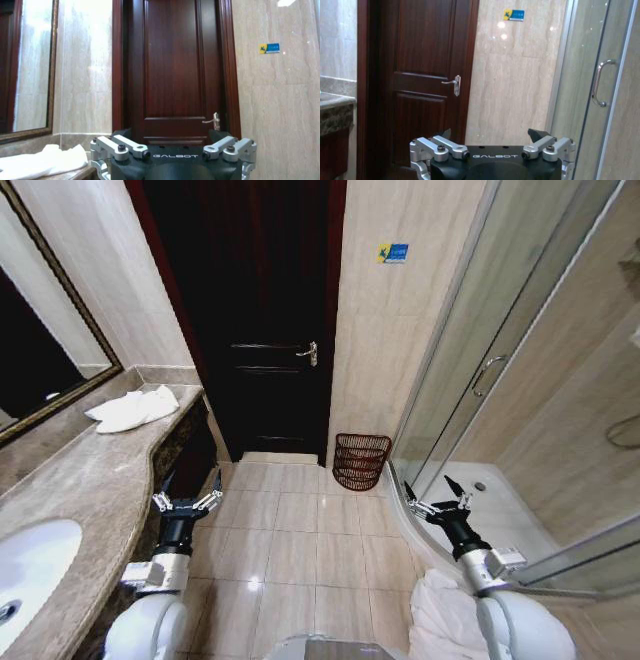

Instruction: Discard the used towel into the hamper.

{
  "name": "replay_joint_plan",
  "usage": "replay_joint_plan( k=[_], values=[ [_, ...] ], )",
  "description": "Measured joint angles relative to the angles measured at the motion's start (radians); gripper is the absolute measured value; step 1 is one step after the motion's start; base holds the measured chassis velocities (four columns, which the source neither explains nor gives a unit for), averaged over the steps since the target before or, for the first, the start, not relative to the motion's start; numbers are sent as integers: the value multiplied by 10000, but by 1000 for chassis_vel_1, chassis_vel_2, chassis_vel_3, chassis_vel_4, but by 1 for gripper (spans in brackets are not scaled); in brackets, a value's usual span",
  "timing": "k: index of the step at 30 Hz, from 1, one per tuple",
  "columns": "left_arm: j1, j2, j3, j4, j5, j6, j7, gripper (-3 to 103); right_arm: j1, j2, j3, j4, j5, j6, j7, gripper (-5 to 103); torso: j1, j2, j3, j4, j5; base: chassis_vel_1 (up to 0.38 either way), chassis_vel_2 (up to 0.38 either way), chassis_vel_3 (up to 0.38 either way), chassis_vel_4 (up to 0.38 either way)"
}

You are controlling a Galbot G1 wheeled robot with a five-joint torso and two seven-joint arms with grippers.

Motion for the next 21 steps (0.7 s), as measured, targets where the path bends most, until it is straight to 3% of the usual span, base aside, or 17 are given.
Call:
replay_joint_plan(
  k=[9, 21],
  values=[
    [34, -119, 46, -25, 281, -27, 92, 100, -174, 5, 134, -24, 96, 100, -150, 100, 2, -3, 0, 0, -1, -83, 88, 86, -75],
    [51, -178, 74, 50, 424, -144, 133, 100, -143, -31, 86, -128, 90, 133, -156, 100, -5, -3, -3, 2, 0, 18, 68, 73, 16]
  ],
)
